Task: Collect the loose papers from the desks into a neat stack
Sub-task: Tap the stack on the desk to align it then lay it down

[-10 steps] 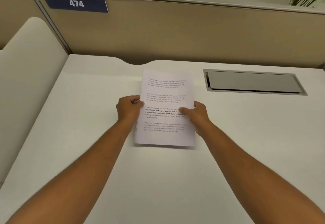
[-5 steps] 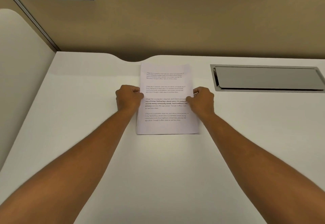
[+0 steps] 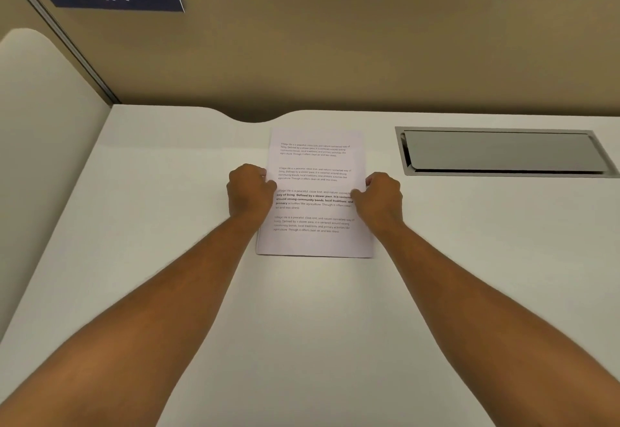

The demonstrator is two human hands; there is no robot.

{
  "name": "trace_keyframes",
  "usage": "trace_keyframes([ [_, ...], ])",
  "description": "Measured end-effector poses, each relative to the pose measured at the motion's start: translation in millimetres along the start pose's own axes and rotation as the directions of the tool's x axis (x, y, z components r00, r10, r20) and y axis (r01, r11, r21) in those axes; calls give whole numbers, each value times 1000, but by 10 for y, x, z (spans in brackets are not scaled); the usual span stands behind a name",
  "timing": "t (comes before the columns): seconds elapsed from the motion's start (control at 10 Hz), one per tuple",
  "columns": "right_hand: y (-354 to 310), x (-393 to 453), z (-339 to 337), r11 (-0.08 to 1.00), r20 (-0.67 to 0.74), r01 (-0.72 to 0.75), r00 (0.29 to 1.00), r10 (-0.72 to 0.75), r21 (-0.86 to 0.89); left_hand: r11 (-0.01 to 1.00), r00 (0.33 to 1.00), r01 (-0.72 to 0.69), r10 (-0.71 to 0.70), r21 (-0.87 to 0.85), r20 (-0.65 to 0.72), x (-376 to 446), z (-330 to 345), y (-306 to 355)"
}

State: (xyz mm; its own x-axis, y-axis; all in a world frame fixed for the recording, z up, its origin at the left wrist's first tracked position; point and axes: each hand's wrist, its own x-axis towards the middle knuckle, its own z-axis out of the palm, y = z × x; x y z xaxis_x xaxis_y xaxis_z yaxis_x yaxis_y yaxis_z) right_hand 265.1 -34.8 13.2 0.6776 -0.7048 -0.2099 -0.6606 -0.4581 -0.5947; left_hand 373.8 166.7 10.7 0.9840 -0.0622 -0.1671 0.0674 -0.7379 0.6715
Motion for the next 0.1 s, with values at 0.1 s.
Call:
trace_keyframes([
  [0.1,-34,-96,-92,995,-3,42,999,-42,-85,997,999,-46,47,62,-17,-158,-107,83],
])
